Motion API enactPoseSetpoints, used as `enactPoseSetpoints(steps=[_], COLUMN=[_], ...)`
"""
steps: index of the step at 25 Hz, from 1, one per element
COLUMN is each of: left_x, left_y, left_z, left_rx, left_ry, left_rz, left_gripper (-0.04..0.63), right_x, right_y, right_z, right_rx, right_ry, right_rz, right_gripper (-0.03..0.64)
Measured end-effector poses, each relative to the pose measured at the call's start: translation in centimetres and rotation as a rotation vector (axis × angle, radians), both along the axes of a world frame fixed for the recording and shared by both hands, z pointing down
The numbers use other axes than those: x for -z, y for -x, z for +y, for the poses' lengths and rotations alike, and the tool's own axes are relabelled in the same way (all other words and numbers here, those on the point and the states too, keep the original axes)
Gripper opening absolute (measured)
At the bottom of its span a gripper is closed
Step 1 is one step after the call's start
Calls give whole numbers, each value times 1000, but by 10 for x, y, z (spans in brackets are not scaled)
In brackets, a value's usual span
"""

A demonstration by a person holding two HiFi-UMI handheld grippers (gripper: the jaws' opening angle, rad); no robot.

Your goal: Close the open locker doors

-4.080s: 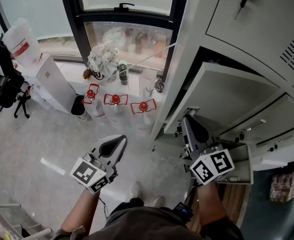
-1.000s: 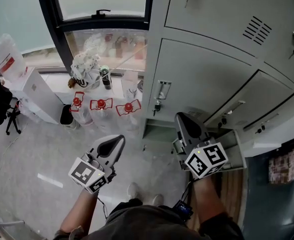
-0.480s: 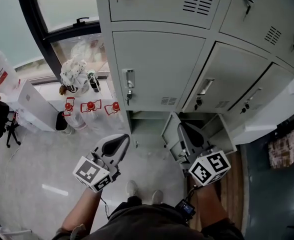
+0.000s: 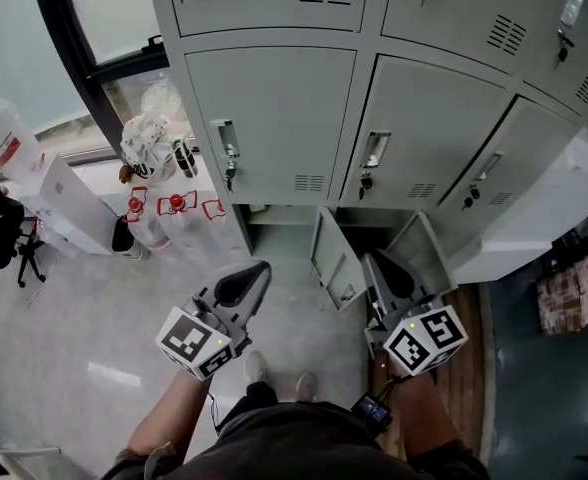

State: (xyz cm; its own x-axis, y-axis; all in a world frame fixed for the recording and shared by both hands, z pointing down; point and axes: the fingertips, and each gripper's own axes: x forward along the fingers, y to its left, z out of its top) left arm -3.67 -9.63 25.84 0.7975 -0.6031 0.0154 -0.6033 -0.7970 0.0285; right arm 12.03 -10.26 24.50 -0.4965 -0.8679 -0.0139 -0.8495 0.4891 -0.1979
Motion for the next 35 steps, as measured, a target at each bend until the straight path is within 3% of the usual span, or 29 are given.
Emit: enactPoseSetpoints(steps=[7, 19, 23, 35], left_x=[4, 8, 2, -19], left_y=[-26, -21, -22, -65], left_z=[23, 38, 36, 39], left_rx=[25, 40, -15, -284], left_ry=[-9, -10, 7, 18], left_rz=[22, 3, 3, 8], left_gripper=[9, 9, 9, 11], right_x=[2, 5, 1, -24], right_y=[-19, -16, -16, -47], right_z=[22, 34, 39, 66], right_rx=[35, 33, -15, -258], right_ry=[-15, -17, -4, 55], right_rz=[-8, -19, -11, 37], right_gripper=[14, 14, 14, 14])
